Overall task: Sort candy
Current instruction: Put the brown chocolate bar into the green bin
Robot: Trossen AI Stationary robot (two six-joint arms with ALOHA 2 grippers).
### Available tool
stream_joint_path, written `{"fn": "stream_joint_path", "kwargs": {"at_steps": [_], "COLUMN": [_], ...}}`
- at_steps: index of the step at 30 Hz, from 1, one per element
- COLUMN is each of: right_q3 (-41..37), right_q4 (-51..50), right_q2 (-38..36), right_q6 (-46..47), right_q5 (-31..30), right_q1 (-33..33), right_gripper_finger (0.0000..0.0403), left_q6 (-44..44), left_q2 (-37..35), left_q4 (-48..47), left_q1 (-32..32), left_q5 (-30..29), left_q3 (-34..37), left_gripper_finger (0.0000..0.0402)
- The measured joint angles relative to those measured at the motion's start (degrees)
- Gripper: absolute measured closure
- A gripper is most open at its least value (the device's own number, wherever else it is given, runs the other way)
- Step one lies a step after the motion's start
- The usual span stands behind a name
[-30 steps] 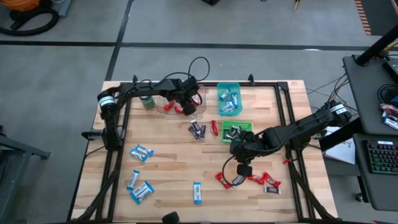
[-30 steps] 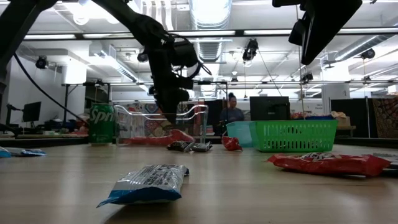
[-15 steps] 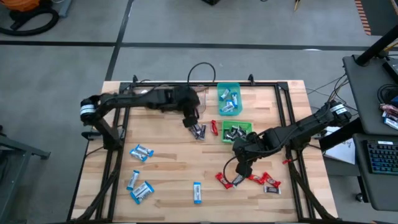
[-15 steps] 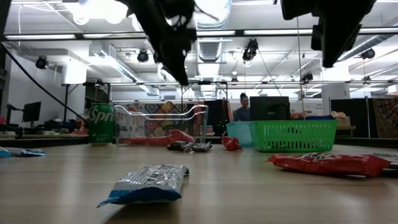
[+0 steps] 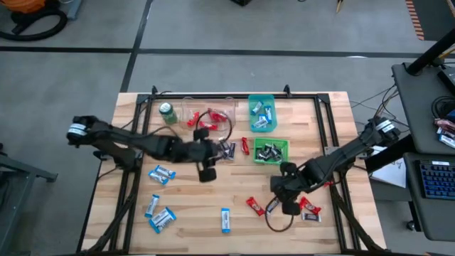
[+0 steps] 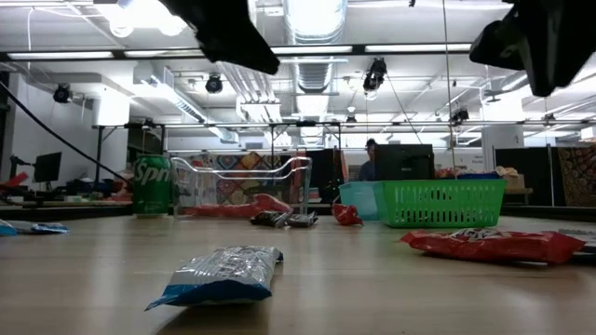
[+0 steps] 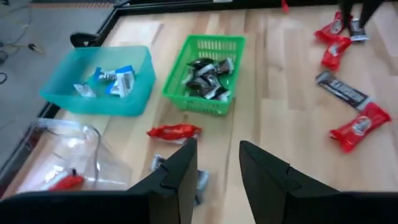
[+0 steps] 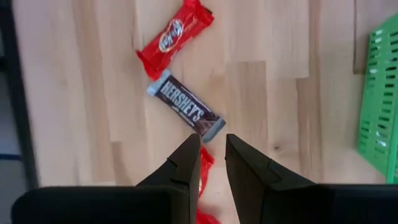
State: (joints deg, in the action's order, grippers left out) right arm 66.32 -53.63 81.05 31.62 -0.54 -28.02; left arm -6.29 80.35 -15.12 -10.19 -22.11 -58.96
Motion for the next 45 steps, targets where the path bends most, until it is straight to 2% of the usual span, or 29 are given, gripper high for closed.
{"fn": "stream_joint_path", "kwargs": {"at_steps": [5, 14, 30, 45], "right_q3": [0.0, 0.0, 0.0, 0.1], "right_q4": [0.4, 2.2, 6.7, 8.5], "right_q2": [3.4, 9.7, 20.8, 23.4], "right_q6": [-2.9, -9.7, -20.7, -22.0], "right_q5": [-1.8, -3.9, -5.1, -4.7], "right_q1": [-1.5, -3.6, -4.6, -4.3], "right_gripper_finger": [0.0310, 0.0252, 0.0252, 0.0262], "left_q6": [-3.3, -3.9, -4.8, -4.7], "left_q2": [-0.9, -0.8, -0.6, 2.2], "left_q4": [7.2, 12.6, 13.7, 14.5], "left_q1": [-6.4, -11.4, -12.6, -12.6], "left_q5": [-7.2, -9.0, -9.0, -9.0], "left_q3": [4.3, 5.8, 5.8, 5.9], "left_gripper_finger": [0.0299, 0.0299, 0.0299, 0.0299]}}
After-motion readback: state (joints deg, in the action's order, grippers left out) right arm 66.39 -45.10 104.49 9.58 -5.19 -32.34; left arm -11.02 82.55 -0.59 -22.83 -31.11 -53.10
